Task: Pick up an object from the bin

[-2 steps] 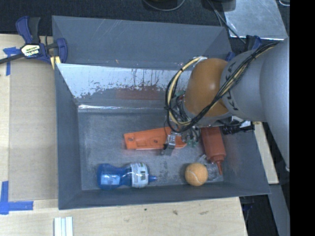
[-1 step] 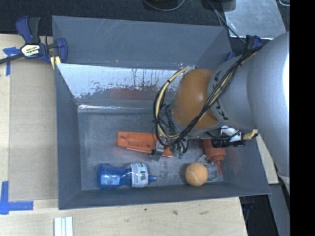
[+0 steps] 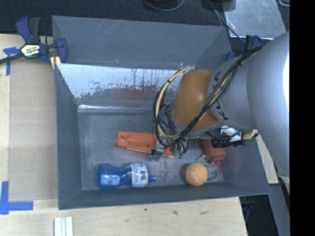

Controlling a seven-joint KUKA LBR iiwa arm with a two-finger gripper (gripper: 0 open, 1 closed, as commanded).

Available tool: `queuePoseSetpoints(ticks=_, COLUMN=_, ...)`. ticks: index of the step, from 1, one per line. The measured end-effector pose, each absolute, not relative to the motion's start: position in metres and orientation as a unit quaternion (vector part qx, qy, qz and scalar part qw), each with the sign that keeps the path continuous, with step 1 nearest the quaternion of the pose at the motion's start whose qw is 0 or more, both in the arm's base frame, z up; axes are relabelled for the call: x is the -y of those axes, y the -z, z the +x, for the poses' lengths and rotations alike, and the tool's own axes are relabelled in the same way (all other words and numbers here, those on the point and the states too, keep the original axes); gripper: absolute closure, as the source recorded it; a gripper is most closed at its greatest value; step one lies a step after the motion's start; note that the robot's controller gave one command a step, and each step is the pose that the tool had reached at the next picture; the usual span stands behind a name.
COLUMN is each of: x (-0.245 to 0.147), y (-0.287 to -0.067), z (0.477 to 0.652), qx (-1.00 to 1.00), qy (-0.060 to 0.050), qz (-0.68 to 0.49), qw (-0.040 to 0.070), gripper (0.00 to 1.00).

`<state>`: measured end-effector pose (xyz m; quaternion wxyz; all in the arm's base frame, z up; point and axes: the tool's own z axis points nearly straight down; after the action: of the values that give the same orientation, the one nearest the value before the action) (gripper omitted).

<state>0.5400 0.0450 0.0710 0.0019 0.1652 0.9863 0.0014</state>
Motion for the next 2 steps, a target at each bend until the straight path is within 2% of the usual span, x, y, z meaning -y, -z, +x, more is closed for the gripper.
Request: queuePoseSetpoints(ticks=2, x=-0.0446, y=-0.0767, z=0.5385, qx=-0.986, qy=-0.001, qz=0.165, qw=0.000, gripper=1.00)
